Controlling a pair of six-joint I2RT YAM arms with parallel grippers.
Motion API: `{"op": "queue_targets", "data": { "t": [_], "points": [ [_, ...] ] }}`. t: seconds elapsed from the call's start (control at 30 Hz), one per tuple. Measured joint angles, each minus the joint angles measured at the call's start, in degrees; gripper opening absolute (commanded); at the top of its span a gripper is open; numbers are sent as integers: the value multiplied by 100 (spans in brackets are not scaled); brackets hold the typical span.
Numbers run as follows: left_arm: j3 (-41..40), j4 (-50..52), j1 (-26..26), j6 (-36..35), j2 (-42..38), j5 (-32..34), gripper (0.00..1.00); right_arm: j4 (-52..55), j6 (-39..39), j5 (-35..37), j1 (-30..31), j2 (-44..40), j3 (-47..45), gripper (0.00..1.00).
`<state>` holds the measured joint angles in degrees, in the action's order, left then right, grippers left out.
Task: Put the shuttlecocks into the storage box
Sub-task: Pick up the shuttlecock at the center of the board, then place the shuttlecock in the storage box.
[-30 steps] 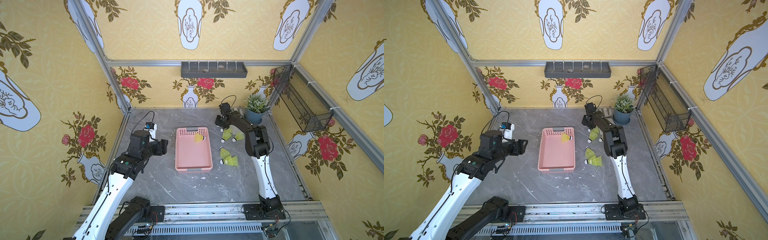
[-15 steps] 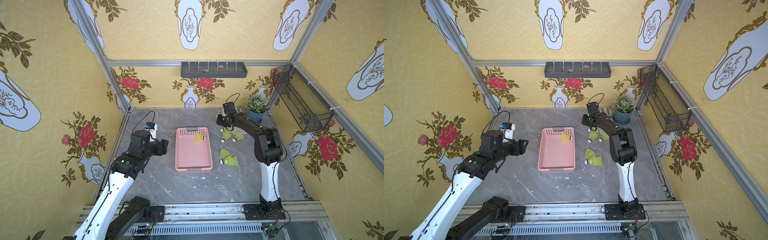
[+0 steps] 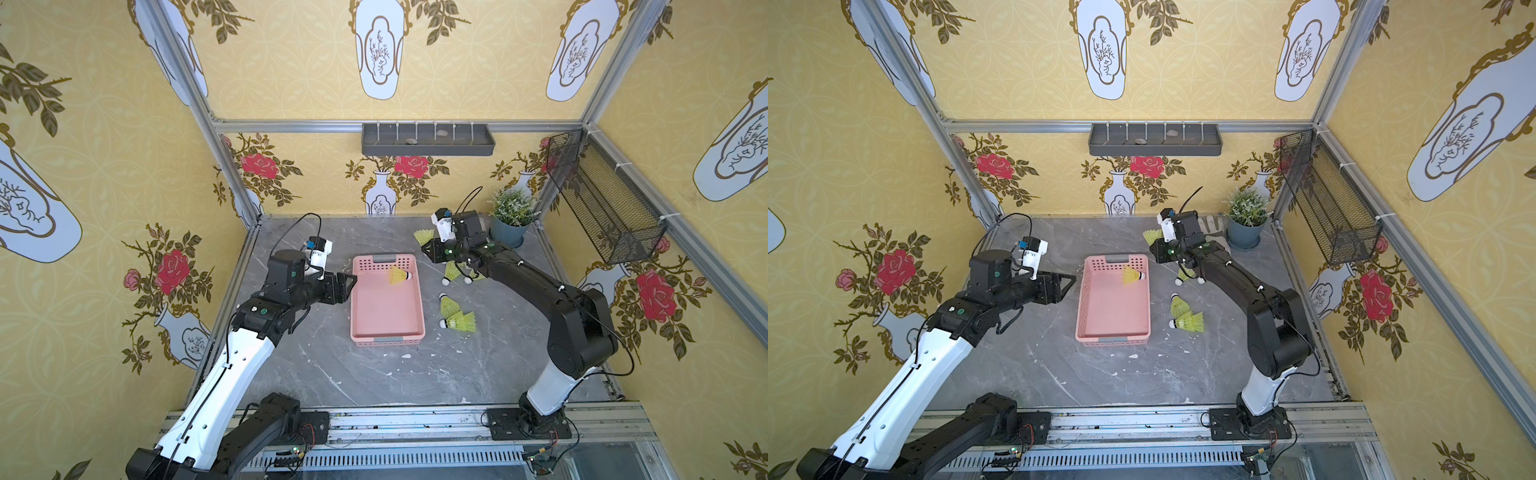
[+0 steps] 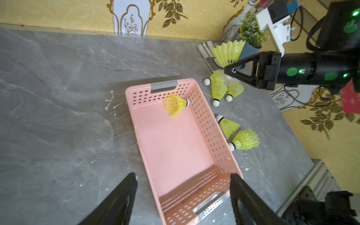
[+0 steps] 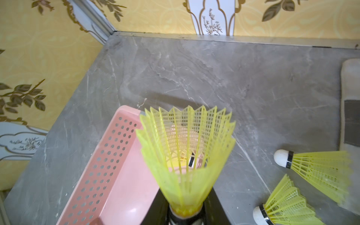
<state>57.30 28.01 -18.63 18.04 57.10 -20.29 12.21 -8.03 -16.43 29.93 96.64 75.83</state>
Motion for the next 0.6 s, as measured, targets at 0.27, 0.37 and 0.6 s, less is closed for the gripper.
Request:
{"op": "queue_targets", "data": {
  "t": [0.27, 0.37, 0.6],
  "points": [
    [518, -273, -2, -219, 566, -1036, 72, 378, 1167, -459, 546, -634, -450, 17],
    [577, -280, -2, -339, 704, -1388, 71, 575, 1545, -675, 717, -807, -525, 18],
    [778, -79, -107, -809, 914, -1917, 67, 1091, 2277, -1200, 1154, -901, -367, 18]
  ]
}}
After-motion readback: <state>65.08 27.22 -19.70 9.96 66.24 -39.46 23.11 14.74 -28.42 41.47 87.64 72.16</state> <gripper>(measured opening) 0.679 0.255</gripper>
